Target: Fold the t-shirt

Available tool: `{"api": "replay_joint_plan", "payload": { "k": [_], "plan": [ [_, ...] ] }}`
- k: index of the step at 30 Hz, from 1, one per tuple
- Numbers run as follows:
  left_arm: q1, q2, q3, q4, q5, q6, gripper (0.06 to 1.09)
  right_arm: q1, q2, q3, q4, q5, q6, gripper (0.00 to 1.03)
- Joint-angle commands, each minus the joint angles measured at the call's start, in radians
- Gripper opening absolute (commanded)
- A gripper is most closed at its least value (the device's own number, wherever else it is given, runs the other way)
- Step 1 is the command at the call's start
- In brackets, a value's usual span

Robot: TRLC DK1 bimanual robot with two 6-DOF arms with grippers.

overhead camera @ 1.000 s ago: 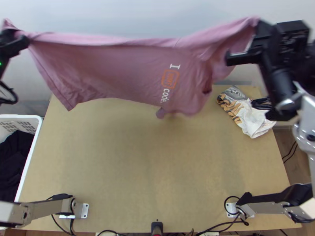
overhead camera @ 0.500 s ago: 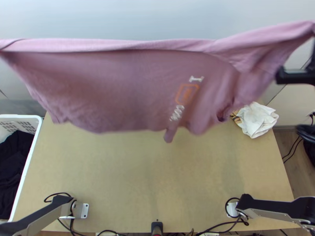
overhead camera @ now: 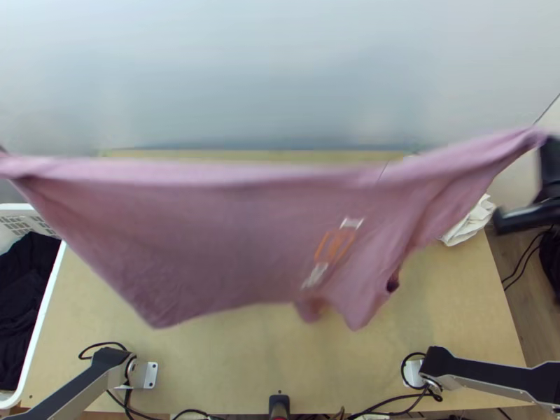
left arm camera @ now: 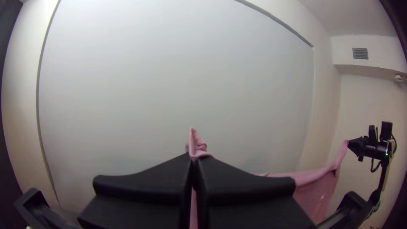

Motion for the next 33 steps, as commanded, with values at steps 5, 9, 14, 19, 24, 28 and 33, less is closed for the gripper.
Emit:
{"api": "replay_joint_plan", "payload": {
  "k": [5, 9, 14, 19, 24, 28, 33],
  "plan": [
    [-0.005, -0.047, -0.338, -0.054, 0.112, -0.052, 0.10, 0.021, -0.059, -0.349, -0.094, -0.157, 0.290, 0.03],
    [-0.011, -0.051, -0.540, 0.100, 0.111, -0.047, 0.10, -0.088, -0.016, -0.420, -0.030, -0.260, 0.269, 0.03],
    [-0.025, 0.018, -0.668, 0.247, 0.092, -0.049, 0.10, -0.341, 0.024, -0.564, 0.220, -0.510, 0.189, 0.03],
    [-0.031, 0.136, -0.726, 0.396, 0.054, -0.075, 0.10, -0.556, 0.140, -0.595, 0.327, -0.717, 0.228, 0.03],
    [-0.027, 0.259, -0.740, 0.528, 0.016, -0.087, 0.10, -0.626, 0.266, -0.607, 0.438, -0.778, 0.260, 0.03],
    [-0.008, 0.363, -0.741, 0.627, -0.004, -0.104, 0.10, -0.652, 0.384, -0.596, 0.522, -0.791, 0.281, 0.03],
    [-0.004, 0.493, -0.735, 0.753, -0.038, -0.109, 0.10, -0.683, 0.542, -0.523, 0.585, -0.792, 0.312, 0.03]
  ]
}}
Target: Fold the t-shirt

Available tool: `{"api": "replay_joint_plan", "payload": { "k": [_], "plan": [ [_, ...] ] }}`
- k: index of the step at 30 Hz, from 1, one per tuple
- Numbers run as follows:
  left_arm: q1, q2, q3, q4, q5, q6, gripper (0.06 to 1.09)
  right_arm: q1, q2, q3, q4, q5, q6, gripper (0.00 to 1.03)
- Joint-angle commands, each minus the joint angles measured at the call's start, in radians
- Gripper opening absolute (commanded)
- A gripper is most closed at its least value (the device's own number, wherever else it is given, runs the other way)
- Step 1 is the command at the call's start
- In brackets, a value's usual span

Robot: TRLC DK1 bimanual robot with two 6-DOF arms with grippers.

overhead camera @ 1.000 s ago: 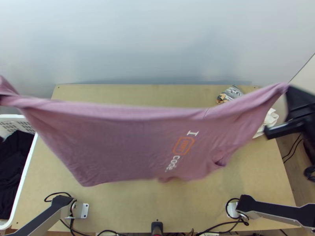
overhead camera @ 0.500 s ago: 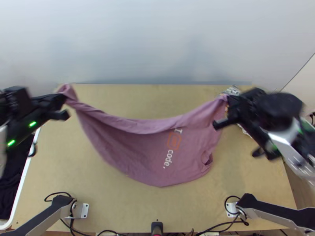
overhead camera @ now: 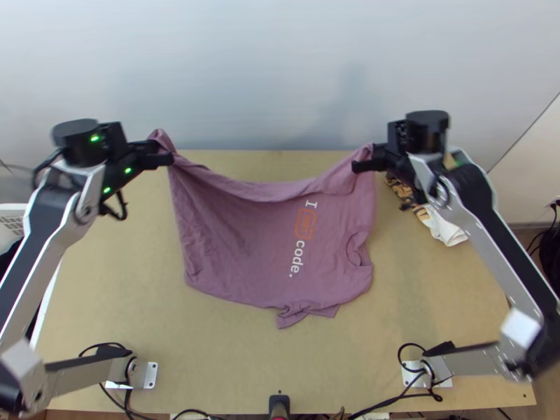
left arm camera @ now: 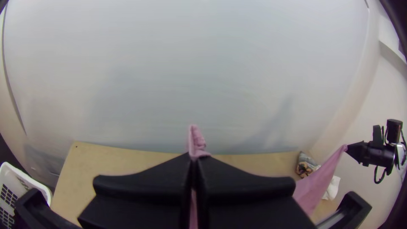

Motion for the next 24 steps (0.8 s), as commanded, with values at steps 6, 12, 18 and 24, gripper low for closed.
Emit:
{"api": "replay_joint_plan", "payload": {
  "k": [6, 12, 18, 24],
  "plan": [
    [0.022, 0.327, 0.026, 0.250, -0.083, -0.016, 0.10, -0.107, 0.406, 0.242, 0.120, -0.028, 0.097, 0.03],
    [0.062, 0.491, 0.107, 0.296, -0.100, -0.028, 0.10, -0.125, 0.605, 0.439, 0.114, -0.028, 0.161, 0.03],
    [0.078, 0.655, 0.219, 0.301, -0.123, -0.042, 0.10, -0.139, 0.765, 0.587, 0.083, -0.026, 0.213, 0.03],
    [0.080, 0.796, 0.319, 0.293, -0.151, -0.076, 0.10, -0.142, 0.854, 0.642, 0.082, -0.025, 0.259, 0.03]
  ]
}}
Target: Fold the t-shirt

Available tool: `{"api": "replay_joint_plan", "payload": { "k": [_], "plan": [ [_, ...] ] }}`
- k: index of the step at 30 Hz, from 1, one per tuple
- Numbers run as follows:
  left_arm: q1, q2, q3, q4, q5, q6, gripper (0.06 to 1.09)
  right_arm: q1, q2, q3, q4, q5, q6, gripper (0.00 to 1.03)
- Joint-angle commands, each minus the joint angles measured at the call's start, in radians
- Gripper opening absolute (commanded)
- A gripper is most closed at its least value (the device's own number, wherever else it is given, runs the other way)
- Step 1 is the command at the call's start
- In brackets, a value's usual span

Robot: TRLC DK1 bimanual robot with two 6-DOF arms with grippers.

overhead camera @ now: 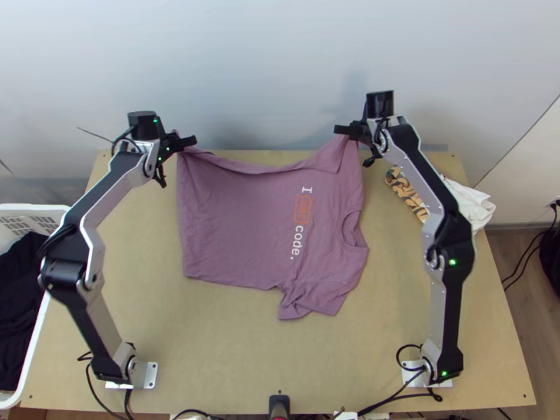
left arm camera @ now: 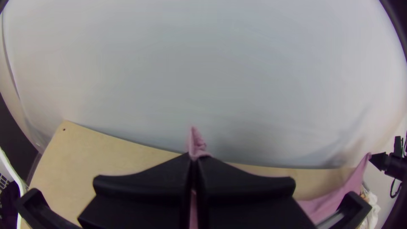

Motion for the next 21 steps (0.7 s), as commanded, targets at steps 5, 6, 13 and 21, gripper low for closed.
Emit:
{"api": "replay_joint_plan", "payload": {
  "k": [5, 6, 13, 21],
  "plan": [
    [0.008, 0.236, 0.192, -0.009, -0.057, -0.049, 0.10, -0.008, 0.146, 0.093, -0.010, 0.009, 0.083, 0.03],
    [0.008, 0.250, 0.200, -0.010, -0.060, -0.050, 0.10, -0.009, 0.152, 0.093, -0.011, 0.015, 0.097, 0.03],
    [0.013, 0.302, 0.258, -0.058, -0.086, -0.101, 0.10, -0.011, 0.183, 0.089, -0.022, 0.021, 0.117, 0.03],
    [-0.009, 0.227, 0.376, -0.270, 0.018, -0.122, 0.86, -0.003, 0.124, 0.092, -0.089, -0.009, 0.150, 0.60]
  ]
}}
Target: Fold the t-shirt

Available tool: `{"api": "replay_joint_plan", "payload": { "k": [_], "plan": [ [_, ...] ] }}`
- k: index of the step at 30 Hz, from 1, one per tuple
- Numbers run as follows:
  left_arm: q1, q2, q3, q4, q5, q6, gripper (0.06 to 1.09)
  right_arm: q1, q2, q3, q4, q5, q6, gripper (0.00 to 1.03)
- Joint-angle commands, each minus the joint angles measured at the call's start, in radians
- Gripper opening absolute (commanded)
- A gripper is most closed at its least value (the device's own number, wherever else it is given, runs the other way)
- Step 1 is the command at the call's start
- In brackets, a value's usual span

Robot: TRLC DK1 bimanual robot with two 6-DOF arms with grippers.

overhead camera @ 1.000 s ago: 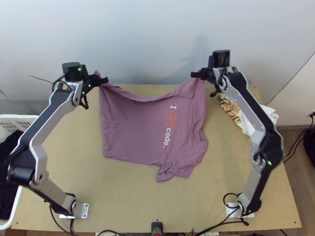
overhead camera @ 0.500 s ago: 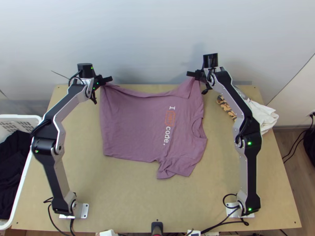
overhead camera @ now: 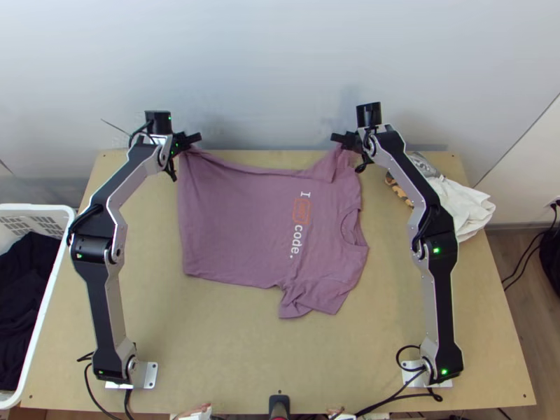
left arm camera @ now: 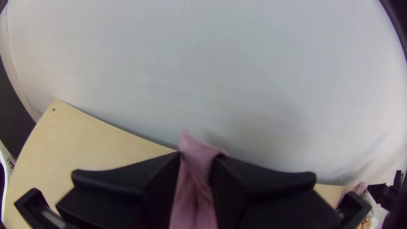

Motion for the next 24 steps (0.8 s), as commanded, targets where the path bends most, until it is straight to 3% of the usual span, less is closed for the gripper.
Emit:
{"api": "replay_joint_plan", "payload": {
  "k": [1, 3, 8, 11, 17, 24],
  "plan": [
    [-0.011, -0.032, 0.134, -0.206, 0.088, -0.019, 0.95, 0.005, -0.044, 0.003, -0.069, -0.045, 0.027, 0.66],
    [-0.008, -0.049, 0.177, -0.287, 0.102, -0.024, 1.02, 0.005, -0.066, 0.003, -0.112, -0.075, 0.042, 0.84],
    [0.007, -0.146, 0.157, -0.525, 0.143, -0.006, 1.02, 0.002, -0.152, -0.005, -0.229, -0.147, 0.056, 0.98],
    [0.009, -0.254, -0.003, -0.555, 0.143, 0.042, 1.02, 0.004, -0.227, -0.017, -0.273, -0.180, 0.064, 0.98],
    [0.024, -0.488, -0.380, -0.401, 0.149, 0.054, 1.02, 0.013, -0.360, -0.053, -0.318, -0.218, 0.085, 0.98],
    [0.036, -0.564, -0.427, -0.390, 0.151, 0.033, 1.03, 0.053, -0.464, -0.134, -0.344, -0.255, 0.079, 0.98]
  ]
}}
